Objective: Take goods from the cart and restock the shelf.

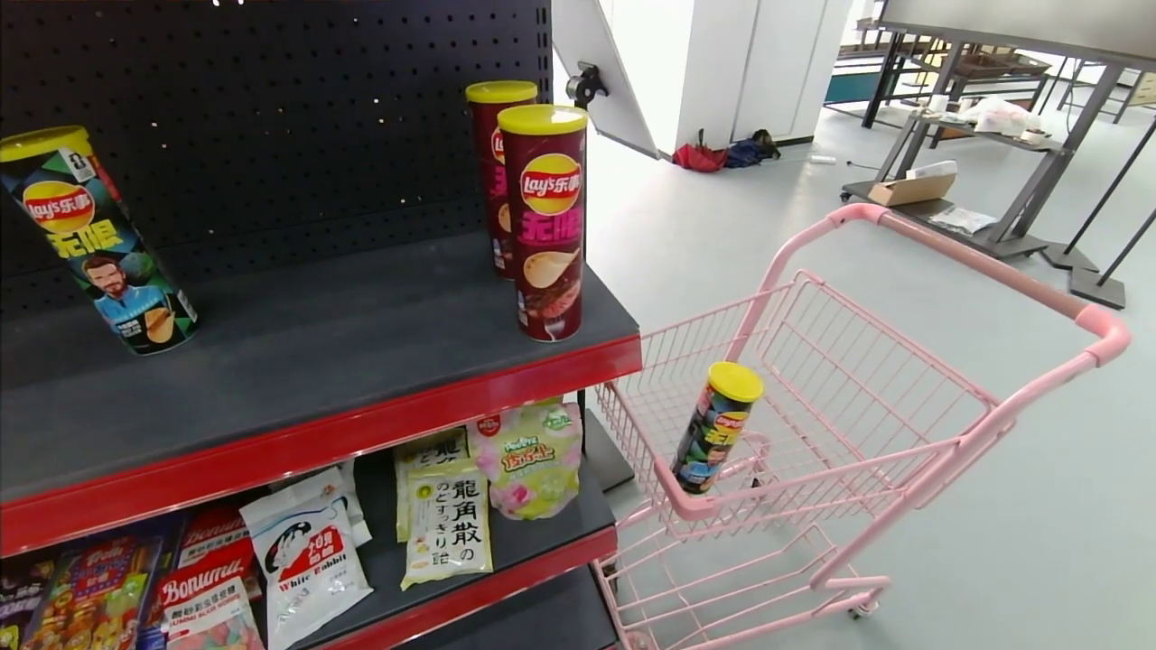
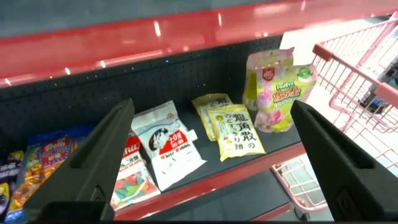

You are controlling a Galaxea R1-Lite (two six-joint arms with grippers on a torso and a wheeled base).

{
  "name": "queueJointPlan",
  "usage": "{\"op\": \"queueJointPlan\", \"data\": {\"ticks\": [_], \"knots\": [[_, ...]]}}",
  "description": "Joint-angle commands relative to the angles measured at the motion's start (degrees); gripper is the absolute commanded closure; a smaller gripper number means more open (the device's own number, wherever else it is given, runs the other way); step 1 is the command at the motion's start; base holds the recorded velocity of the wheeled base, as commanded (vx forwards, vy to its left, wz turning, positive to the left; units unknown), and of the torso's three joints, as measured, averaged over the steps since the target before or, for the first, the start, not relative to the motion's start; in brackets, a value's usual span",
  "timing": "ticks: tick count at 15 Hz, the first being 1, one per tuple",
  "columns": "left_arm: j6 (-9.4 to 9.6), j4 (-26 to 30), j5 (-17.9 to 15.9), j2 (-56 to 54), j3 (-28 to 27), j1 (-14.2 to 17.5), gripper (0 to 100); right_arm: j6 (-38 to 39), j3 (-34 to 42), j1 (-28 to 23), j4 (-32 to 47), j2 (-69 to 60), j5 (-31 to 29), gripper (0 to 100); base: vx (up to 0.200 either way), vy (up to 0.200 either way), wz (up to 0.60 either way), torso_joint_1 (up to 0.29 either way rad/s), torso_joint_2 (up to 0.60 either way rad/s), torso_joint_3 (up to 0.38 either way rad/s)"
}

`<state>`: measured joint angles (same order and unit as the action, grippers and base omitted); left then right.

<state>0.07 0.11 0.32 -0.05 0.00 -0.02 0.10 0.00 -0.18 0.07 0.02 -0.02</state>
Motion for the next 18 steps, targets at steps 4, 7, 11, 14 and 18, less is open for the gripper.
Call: {"op": "queueJointPlan", "data": {"ticks": [4,7,11,14,18], "knots": [[0.01,-0.02,0.03,0.05,0.0,0.02,0,-0.01,0.0,0.01,0.01,-0.02,0.02,0,0.0,0.0,0.0,-0.159,0.46,0.304],[0.01,-0.02,0.03,0.05,0.0,0.02,0,-0.36,0.0,0.09,0.01,-0.02,0.11,0,0.0,0.0,0.0,-0.032,0.1,0.071],[0.1,-0.02,0.03,0.05,0.0,0.02,0,5.79,-17.05,2.29,-0.07,16.67,3.1,0,0.0,0.0,0.0,0.0,0.0,0.0],[0.1,-0.02,0.03,0.05,0.0,0.02,0,13.53,-39.9,8.18,-2.45,49.63,4.51,0,0.0,0.0,0.0,0.0,0.0,0.0],[0.01,-0.02,0.03,0.05,0.0,0.02,0,14.05,-28.92,14.51,-20.2,70.02,5.91,0,0.0,0.0,0.0,0.0,0.0,0.0]]}}
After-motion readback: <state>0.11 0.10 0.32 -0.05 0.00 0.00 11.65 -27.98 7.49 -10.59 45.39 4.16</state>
